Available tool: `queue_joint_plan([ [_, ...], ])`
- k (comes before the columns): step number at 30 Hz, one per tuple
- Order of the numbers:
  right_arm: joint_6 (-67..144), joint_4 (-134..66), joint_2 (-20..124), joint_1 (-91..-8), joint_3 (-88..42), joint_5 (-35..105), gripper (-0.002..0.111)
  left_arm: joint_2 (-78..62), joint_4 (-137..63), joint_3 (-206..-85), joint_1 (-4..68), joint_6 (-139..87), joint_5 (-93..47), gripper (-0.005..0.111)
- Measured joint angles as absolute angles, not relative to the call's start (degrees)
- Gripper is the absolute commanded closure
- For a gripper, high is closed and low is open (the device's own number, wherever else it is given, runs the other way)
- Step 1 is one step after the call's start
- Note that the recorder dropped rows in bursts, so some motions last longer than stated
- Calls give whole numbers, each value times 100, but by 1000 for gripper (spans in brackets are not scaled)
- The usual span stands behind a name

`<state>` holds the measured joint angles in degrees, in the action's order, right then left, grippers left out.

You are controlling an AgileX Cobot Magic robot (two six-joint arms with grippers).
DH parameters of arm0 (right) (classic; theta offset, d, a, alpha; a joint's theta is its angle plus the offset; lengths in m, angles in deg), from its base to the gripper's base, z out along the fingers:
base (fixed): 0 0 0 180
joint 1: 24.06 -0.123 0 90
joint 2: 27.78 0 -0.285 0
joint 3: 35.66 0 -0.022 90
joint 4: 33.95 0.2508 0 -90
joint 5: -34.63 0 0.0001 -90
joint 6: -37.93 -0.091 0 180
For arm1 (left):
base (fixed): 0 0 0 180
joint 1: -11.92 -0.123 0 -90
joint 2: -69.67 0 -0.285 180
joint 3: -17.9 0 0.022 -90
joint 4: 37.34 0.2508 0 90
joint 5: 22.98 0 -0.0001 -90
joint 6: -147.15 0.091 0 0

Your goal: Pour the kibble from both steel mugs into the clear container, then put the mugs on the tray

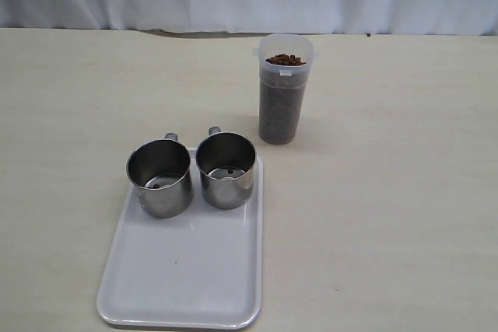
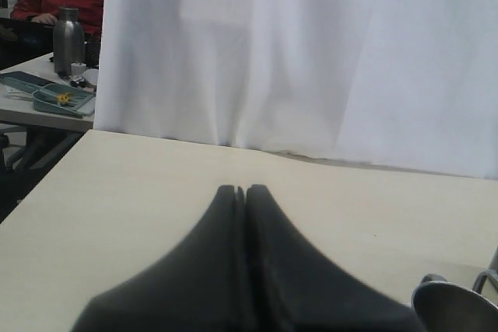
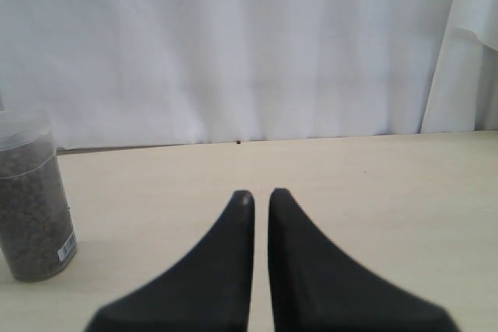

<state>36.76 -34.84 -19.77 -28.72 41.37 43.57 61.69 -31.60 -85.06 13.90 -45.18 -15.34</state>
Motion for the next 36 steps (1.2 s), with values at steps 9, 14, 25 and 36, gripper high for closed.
queue_joint_plan([
  [9, 3676, -3472, -1977, -2872, 4137, 4357, 103, 6169, -3160, -8506, 1390, -4518, -1534, 107],
  [14, 3676, -3472, -1977, -2872, 4137, 4357, 103, 6169, -3160, -8506, 1390, -4508, -1534, 107],
  [25, 3676, -3472, -1977, -2872, 4137, 4357, 103, 6169, -2946, -8506, 1390, -4186, -1556, 107],
  [36, 3676, -3472, -1977, -2872, 4137, 4357, 103, 6169, -2605, -8506, 1390, -4049, -1403, 107],
])
